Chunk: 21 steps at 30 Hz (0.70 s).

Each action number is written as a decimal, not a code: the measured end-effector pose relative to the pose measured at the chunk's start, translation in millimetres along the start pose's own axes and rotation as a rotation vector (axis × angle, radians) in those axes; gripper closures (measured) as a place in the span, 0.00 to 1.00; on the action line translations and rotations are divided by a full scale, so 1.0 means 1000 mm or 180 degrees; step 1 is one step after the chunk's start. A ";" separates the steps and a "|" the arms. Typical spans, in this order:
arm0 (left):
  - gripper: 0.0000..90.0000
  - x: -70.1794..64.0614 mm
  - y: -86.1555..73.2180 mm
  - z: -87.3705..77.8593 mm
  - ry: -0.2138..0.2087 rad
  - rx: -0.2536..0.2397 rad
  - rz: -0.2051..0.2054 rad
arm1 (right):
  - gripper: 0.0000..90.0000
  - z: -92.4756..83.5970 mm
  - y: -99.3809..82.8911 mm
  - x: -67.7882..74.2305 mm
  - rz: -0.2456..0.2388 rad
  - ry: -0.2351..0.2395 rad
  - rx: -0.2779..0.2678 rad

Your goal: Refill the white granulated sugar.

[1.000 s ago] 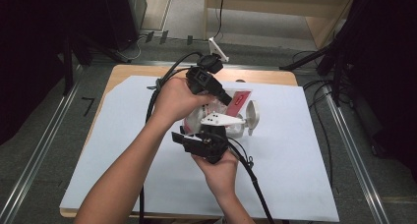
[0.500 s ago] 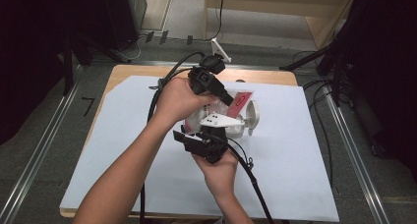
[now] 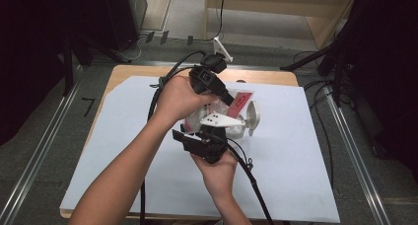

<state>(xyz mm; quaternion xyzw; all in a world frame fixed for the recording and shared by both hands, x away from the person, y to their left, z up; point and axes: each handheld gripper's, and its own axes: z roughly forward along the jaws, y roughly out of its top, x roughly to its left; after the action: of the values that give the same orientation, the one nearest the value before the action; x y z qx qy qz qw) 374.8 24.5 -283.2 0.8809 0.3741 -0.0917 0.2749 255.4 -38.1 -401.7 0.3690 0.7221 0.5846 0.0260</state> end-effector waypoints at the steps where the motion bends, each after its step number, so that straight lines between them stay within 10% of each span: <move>1: 0.90 0.000 0.000 0.000 -0.0002 0.0000 -0.0004 | 0.69 0.000 0.000 0.000 0.0010 -0.0008 0.0005; 21: 0.91 0.001 0.001 -0.001 0.0000 0.0008 -0.0003 | 0.71 -0.003 0.003 0.001 0.0031 0.0050 0.0020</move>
<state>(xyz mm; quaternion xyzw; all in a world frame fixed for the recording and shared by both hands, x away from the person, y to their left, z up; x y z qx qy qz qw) 376.1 24.9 -281.9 0.8811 0.3744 -0.0923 0.2737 254.8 -40.2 -398.2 0.3679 0.7224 0.5853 0.0163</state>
